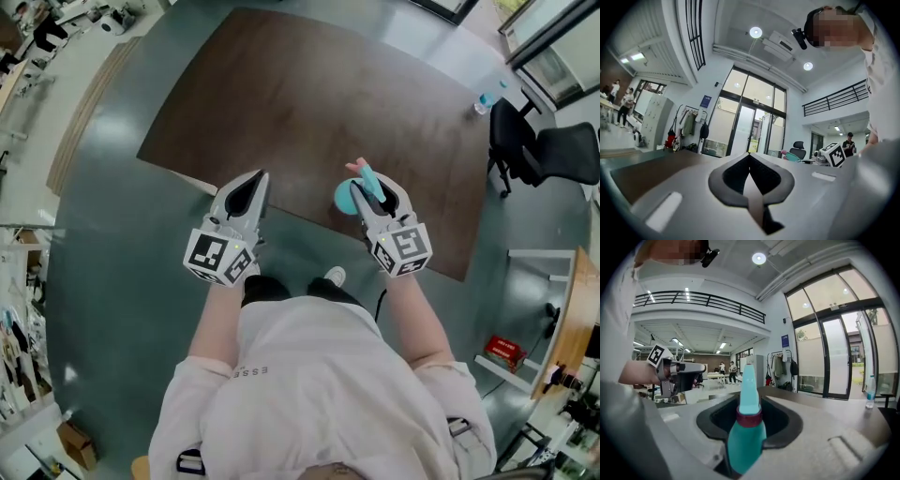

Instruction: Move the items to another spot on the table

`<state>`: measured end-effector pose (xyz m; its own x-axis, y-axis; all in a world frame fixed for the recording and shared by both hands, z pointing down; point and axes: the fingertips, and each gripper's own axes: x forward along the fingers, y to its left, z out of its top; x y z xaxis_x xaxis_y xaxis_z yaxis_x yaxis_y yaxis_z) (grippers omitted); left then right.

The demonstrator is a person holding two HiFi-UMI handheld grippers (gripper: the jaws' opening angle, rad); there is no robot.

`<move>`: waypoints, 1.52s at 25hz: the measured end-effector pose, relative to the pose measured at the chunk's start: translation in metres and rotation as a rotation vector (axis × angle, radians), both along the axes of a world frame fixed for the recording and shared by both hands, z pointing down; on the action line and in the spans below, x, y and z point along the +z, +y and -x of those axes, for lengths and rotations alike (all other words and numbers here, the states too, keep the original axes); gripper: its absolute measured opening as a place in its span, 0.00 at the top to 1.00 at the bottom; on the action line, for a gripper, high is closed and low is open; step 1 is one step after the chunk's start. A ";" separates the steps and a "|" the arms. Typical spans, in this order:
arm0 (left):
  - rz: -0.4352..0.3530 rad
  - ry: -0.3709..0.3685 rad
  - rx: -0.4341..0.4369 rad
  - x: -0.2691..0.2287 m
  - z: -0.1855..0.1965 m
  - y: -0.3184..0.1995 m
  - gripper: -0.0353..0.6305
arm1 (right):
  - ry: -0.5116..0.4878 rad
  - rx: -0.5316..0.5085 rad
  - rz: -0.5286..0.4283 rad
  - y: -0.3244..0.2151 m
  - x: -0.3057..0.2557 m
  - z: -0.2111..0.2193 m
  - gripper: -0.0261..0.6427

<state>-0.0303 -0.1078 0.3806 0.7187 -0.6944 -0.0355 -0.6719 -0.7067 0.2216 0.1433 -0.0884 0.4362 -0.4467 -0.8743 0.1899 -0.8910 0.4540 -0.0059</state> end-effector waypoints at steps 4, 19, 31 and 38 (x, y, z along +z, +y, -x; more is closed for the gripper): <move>-0.009 -0.015 -0.082 -0.002 0.087 -0.008 0.94 | -0.018 -0.071 0.010 -0.014 0.001 0.080 0.76; 0.030 -0.009 -0.283 0.016 0.327 -0.048 0.94 | -0.039 -0.239 0.044 -0.092 0.012 0.316 0.76; 0.102 -0.032 -0.350 0.052 0.406 -0.103 0.94 | -0.057 -0.293 0.060 -0.192 0.028 0.400 0.76; 0.146 -0.060 -0.320 0.074 0.443 -0.182 0.94 | 0.031 -0.261 0.004 -0.257 0.052 0.433 0.76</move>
<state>-0.4728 -0.2896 0.4549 0.4615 -0.8795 0.1162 -0.8691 -0.4220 0.2579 -0.2900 -0.3451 0.4884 -0.6509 -0.7294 0.2104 -0.7434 0.6686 0.0178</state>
